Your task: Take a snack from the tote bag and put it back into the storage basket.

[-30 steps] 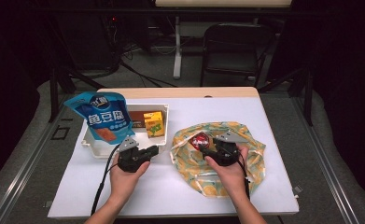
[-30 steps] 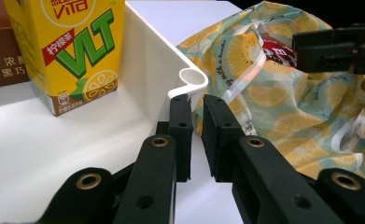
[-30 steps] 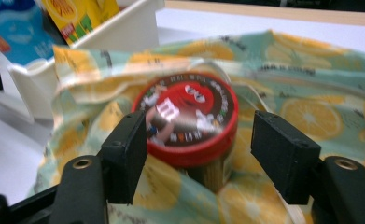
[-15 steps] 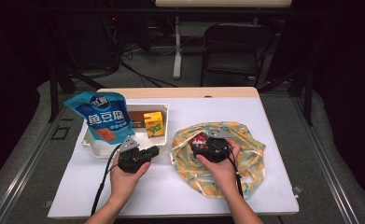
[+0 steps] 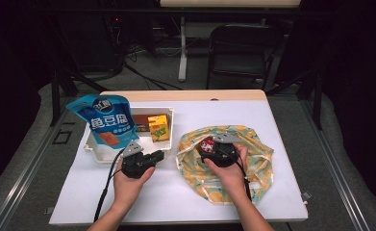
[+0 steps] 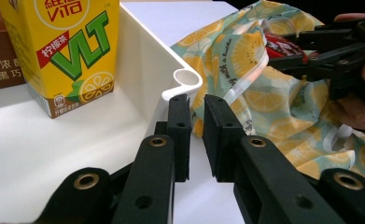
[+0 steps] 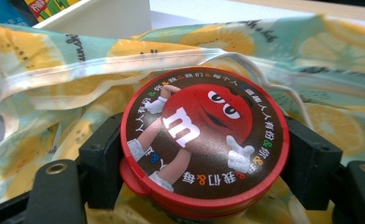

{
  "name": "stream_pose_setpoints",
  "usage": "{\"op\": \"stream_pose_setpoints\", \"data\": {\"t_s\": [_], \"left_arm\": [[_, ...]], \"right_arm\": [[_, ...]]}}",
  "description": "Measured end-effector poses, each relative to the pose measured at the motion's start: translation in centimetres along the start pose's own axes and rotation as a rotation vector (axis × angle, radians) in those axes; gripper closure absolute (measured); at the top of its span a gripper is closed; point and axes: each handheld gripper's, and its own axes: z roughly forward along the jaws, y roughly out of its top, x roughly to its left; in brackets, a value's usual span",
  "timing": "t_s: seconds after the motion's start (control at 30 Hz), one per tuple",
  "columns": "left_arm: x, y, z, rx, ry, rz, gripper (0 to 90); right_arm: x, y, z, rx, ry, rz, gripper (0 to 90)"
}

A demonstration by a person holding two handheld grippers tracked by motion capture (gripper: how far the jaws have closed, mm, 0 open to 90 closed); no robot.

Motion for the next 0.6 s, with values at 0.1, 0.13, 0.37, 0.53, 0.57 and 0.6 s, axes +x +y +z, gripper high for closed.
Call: {"op": "stream_pose_setpoints", "data": {"t_s": [0.1, 0.13, 0.37, 0.53, 0.57, 0.6], "left_arm": [[0.0, 0.0, 0.0, 0.001, 0.000, 0.001, 80.9], [0.0, 0.0, 0.0, 0.000, 0.001, 0.000, 80.9], [-0.1, 0.1, -0.2, -0.017, -0.007, -0.005, 78.4], [-0.3, 0.3, -0.4, -0.046, -0.024, 0.009, 75.8], [-0.4, 0.4, -0.4, -0.058, -0.029, 0.015, 74.0], [-0.6, 0.3, -0.3, -0.083, -0.021, 0.014, 71.4]], "right_arm": [[-0.2, 0.2, -0.9, 0.002, 0.014, -0.017, 25.4], [-0.2, 0.2, -1.2, -0.004, 0.013, -0.017, 25.4], [-0.5, 0.5, -3.1, -0.021, 0.031, -0.033, 25.4], [-0.4, 0.7, -4.5, -0.040, 0.048, -0.029, 25.4], [-0.4, 0.8, -4.7, -0.048, 0.053, -0.021, 25.4], [-0.4, 0.9, -5.1, -0.048, 0.057, -0.022, 25.5]]}}
